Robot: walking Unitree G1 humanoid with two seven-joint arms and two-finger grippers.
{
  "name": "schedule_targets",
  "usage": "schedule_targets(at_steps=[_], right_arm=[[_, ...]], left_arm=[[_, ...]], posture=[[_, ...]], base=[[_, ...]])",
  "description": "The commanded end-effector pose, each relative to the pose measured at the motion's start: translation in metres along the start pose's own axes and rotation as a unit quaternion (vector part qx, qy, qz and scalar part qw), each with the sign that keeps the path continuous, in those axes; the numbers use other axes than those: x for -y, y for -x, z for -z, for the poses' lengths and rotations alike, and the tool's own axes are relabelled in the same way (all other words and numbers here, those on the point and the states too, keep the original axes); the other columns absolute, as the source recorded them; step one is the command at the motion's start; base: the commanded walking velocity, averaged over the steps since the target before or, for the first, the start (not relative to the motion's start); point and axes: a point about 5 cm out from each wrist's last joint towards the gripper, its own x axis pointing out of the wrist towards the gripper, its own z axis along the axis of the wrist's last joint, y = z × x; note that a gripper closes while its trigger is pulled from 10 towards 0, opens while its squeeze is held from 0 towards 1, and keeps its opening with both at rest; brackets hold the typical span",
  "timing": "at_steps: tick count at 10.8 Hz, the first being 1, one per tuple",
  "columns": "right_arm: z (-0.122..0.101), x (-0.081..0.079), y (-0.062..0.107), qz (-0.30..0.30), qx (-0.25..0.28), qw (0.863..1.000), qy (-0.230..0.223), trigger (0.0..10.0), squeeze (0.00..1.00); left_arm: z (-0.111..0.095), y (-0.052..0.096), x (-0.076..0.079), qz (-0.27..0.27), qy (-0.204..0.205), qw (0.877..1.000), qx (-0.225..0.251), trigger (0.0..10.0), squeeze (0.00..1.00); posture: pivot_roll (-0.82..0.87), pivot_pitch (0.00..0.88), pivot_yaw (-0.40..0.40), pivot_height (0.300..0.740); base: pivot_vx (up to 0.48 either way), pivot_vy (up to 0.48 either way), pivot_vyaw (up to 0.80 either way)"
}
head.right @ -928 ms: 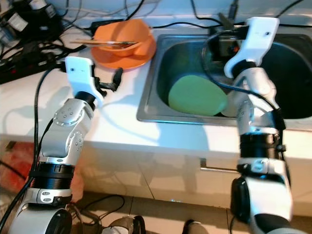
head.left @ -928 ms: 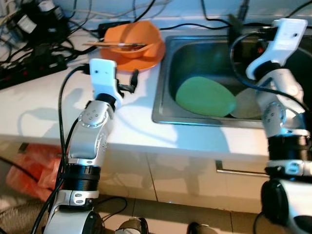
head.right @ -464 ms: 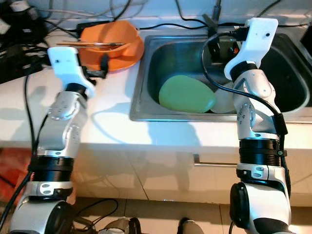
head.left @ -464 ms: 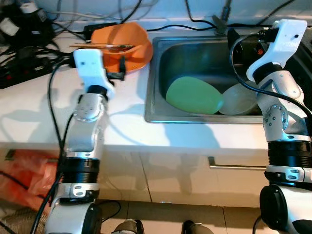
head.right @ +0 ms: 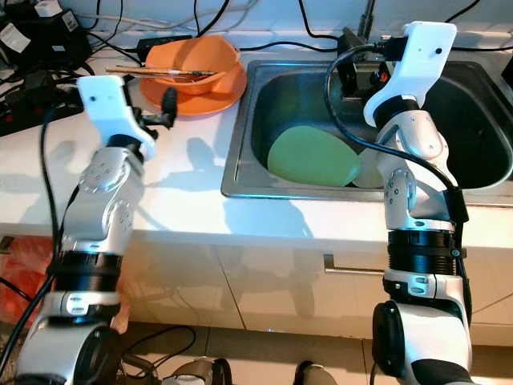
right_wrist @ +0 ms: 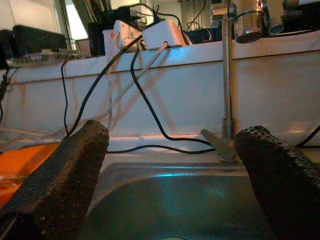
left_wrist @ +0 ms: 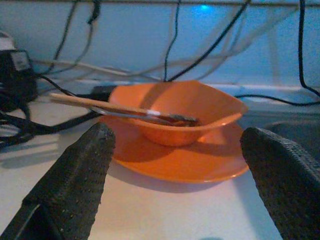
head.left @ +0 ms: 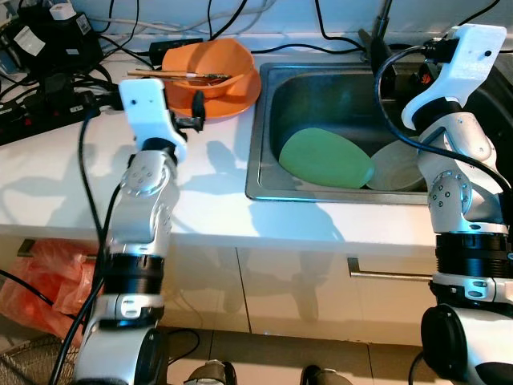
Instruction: Kitchen organization
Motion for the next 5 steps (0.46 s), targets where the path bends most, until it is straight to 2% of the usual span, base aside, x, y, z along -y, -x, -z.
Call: schedule_targets(at_steps=[1,2,3,5], right_arm=[[-0.003,-0.001,0.003,0.003,0.006,1.0,-0.006,10.0,0.0],[0.003,-0.004,0.007,-0.004,-0.011,1.0,-0.02,10.0,0.0],[0.005,-0.006,0.01,-0.01,-0.014,1.0,-0.018,10.0,0.0],[0.007,-0.005,0.023,-0.022,-0.019,0.999,-0.022,10.0,0.0]], left_arm=[[-0.001,-0.002,0.001,0.005,0.001,1.0,-0.007,10.0,0.0],[0.002,-0.008,0.005,0.012,0.01,1.0,-0.027,10.0,0.0],[0.003,-0.011,0.007,0.026,-0.001,0.999,-0.034,10.0,0.0],[0.007,-0.013,-0.003,0.045,-0.023,0.998,-0.049,10.0,0.0]], posture=[[-0.01,0.109,0.079,0.74],[0.0,0.122,0.087,0.74],[-0.01,0.133,0.095,0.74],[-0.02,0.157,0.109,0.74]], base=[[0.0,0.0,0.0],[0.0,0.0,0.0],[0.0,0.0,0.0],[0.0,0.0,0.0]])
